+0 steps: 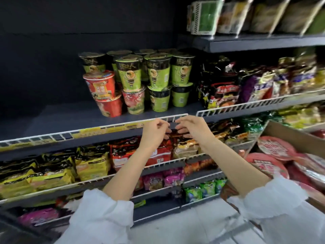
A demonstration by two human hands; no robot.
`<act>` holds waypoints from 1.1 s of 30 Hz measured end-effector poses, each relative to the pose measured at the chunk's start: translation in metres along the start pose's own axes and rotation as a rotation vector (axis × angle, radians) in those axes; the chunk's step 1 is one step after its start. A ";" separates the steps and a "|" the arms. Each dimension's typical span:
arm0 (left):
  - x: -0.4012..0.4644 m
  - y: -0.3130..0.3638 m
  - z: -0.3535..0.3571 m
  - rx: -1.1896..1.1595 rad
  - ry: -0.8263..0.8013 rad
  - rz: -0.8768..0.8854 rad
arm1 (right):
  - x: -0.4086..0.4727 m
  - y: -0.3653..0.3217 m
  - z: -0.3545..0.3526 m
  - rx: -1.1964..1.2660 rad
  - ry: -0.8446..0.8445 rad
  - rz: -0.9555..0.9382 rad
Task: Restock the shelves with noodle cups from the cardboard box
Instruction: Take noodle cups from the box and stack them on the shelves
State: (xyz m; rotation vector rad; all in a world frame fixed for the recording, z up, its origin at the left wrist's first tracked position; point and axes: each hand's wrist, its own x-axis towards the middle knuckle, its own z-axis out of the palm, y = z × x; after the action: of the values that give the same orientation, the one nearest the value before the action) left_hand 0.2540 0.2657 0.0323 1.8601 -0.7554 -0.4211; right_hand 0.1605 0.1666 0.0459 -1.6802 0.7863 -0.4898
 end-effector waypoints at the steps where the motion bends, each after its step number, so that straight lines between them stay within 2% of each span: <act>1: -0.004 0.006 0.020 0.005 -0.051 0.012 | -0.004 0.008 -0.020 0.008 0.038 0.016; 5: -0.019 0.036 0.110 0.036 -0.257 0.077 | -0.022 0.050 -0.110 0.071 0.180 0.091; 10: -0.032 0.076 0.238 0.031 -0.472 0.155 | -0.046 0.112 -0.232 0.037 0.358 0.105; 15: -0.038 0.109 0.382 0.155 -0.613 0.186 | -0.060 0.174 -0.357 -0.134 0.478 0.240; 20: -0.048 0.120 0.502 0.408 -0.713 0.360 | -0.074 0.235 -0.453 -0.365 0.557 0.378; 23: -0.049 0.105 0.544 0.616 -0.769 0.470 | -0.079 0.267 -0.479 -0.488 0.441 0.497; 28: -0.053 0.074 0.569 0.999 -0.967 0.552 | -0.081 0.324 -0.489 -0.801 -0.032 0.654; 30: -0.056 0.064 0.568 1.071 -0.972 0.612 | -0.081 0.341 -0.482 -0.883 -0.184 0.634; 33: -0.059 0.055 0.567 1.042 -0.906 0.713 | -0.079 0.362 -0.472 -1.021 -0.347 0.539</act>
State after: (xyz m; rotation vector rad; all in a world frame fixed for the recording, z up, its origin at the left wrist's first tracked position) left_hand -0.1463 -0.1021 -0.1475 2.0481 -2.5225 -0.4174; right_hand -0.3042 -0.1408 -0.1762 -2.2359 1.2752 0.6898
